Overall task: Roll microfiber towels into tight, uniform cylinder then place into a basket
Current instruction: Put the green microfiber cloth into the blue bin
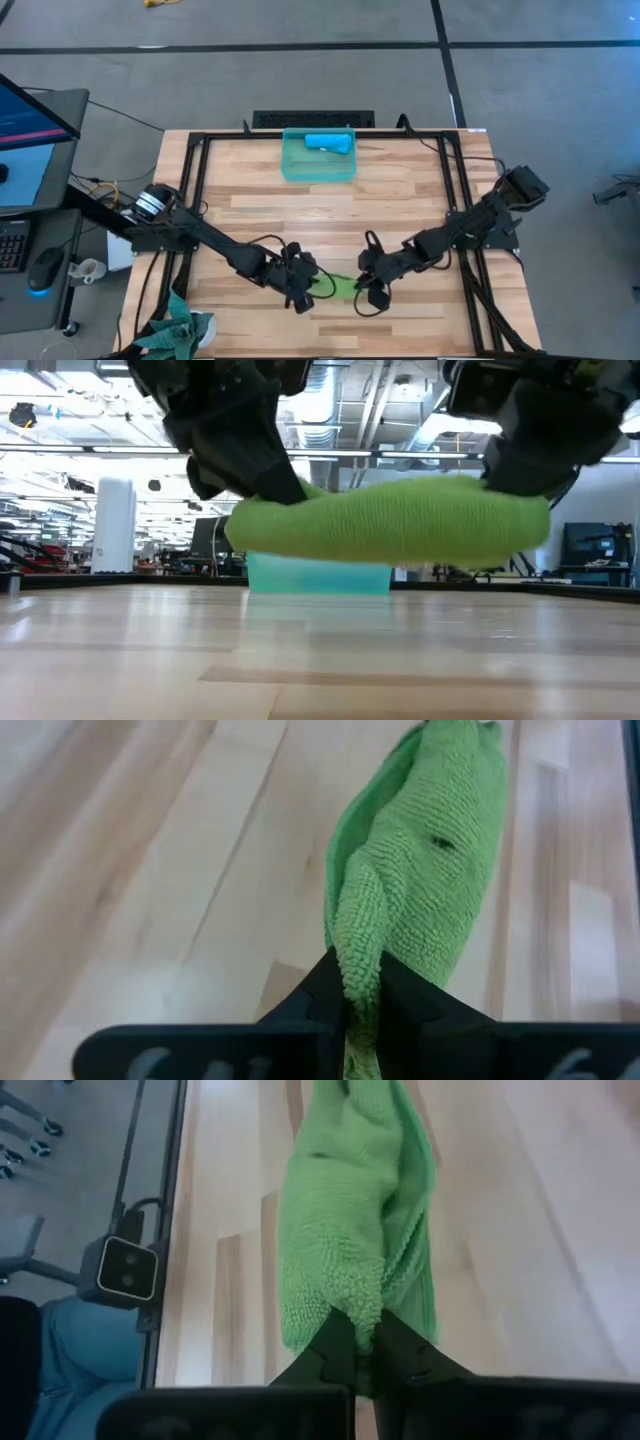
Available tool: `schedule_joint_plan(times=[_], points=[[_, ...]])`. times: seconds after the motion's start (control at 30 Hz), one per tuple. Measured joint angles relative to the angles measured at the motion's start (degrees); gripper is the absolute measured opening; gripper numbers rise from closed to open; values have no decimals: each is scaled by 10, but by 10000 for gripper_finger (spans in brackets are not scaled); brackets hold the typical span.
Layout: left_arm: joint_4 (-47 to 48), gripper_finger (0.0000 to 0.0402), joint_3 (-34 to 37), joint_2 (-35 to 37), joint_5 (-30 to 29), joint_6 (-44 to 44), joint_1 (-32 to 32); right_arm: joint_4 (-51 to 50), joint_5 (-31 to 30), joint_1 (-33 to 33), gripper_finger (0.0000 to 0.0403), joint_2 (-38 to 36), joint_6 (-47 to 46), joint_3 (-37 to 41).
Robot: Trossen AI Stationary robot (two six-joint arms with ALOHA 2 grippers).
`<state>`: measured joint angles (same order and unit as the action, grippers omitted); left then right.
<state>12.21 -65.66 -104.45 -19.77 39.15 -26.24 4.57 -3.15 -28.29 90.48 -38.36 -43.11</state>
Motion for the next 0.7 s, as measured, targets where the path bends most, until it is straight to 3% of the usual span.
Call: schedule_joint_plan(times=[0.4,0.7], points=[[30,18,22,79,13,-44,96,-12,4,109,23,-24,122,-1],[72,18,22,81,53,-88,188,-21,73,231,23,-36,198,-11]])
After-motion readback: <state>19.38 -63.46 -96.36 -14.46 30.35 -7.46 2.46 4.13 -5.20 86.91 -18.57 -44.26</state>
